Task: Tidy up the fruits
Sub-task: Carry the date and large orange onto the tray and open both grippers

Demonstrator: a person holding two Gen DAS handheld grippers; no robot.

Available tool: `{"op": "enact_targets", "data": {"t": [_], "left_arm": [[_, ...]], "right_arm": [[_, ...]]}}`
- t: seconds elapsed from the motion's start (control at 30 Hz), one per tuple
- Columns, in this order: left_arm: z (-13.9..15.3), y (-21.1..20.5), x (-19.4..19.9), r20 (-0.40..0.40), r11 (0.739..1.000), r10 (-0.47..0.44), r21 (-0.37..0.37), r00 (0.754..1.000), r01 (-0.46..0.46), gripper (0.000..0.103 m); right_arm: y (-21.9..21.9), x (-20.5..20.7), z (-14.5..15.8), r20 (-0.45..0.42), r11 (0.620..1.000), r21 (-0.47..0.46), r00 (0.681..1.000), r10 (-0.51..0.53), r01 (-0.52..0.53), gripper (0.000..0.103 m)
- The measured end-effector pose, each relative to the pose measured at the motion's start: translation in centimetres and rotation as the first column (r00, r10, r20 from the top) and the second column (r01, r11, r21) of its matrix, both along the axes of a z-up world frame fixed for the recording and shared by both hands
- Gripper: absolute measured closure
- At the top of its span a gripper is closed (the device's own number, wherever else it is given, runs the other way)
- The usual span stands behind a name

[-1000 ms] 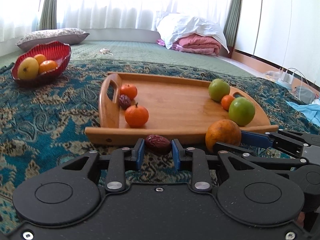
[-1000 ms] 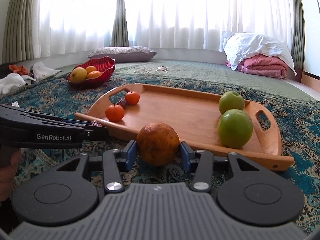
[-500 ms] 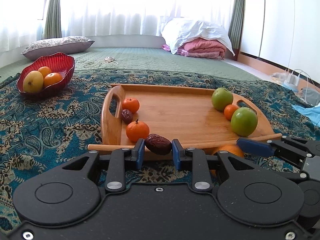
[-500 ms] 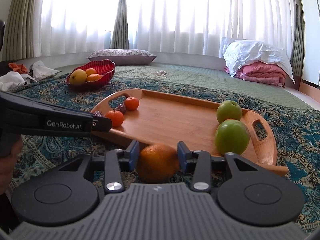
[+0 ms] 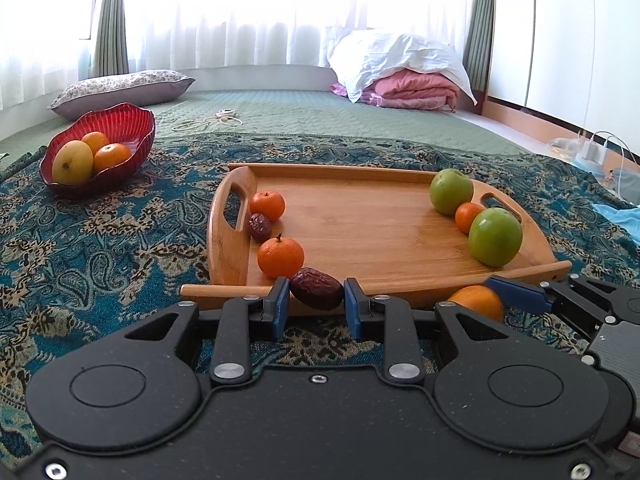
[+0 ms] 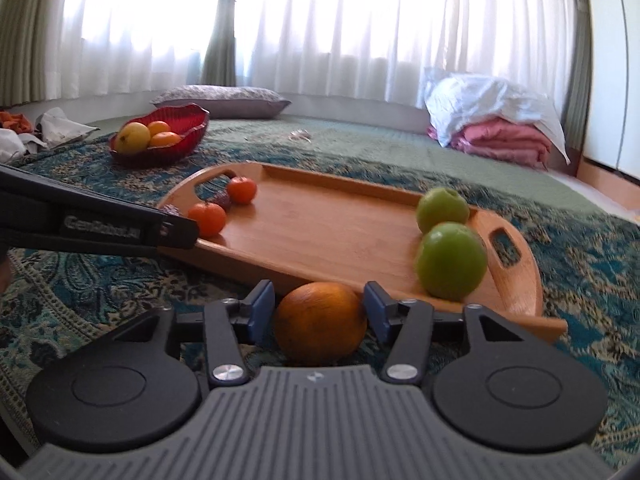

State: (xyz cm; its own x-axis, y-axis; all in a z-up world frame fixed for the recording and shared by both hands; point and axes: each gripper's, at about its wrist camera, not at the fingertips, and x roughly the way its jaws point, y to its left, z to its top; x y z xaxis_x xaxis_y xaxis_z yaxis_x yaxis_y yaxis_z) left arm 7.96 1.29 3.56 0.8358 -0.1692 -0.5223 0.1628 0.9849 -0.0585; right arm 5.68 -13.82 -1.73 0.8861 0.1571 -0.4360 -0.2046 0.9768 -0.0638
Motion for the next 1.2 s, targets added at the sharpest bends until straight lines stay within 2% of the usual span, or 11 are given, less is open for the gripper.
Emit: {"op": "enact_targets", "data": {"t": [0.17,0.4,0.6,0.8,0.97,1.2], "left_arm": [[-0.2,0.0,0.1,-0.008,1.000,0.003,-0.001,1.000,-0.003,0.076],[-0.5,-0.1,0.4,-0.016,1.000,0.005,0.000,1.000,-0.005,0.076],[-0.4,0.0,0.6,-0.017,1.000,0.008,-0.007,1.000,-0.008,0.076],[0.8,-0.1,1.9,0.012,1.000,0.005,-0.003,1.000,-0.005,0.076],[2.5,-0.2,4.7,0.013,1.000,0.004,-0.018,1.000,-0.003,0.076],[4.8,-0.6,10.7,-0.002,1.000,0.005,-0.011,1.000,-0.005,0.076]], "right_arm": [[-1.0,1.2,-0.5,-0.082,0.998,0.060,0.996,-0.025,0.030,0.044],[-1.2,1.5,-0.7,-0.100,0.996,0.074,0.994,-0.034,0.042,0.049],[-1.4,0.7,0.0,-0.054,0.995,0.095,0.998,-0.030,0.035,0.049],[-1.7,0.9,2.1,0.007,0.994,0.104,1.000,-0.018,0.017,0.049],[-2.5,3.5,4.8,0.028,0.994,0.104,0.999,-0.031,0.028,0.049],[-4.1,10.0,8.4,-0.020,0.995,0.078,0.998,-0.053,0.054,0.049]]}}
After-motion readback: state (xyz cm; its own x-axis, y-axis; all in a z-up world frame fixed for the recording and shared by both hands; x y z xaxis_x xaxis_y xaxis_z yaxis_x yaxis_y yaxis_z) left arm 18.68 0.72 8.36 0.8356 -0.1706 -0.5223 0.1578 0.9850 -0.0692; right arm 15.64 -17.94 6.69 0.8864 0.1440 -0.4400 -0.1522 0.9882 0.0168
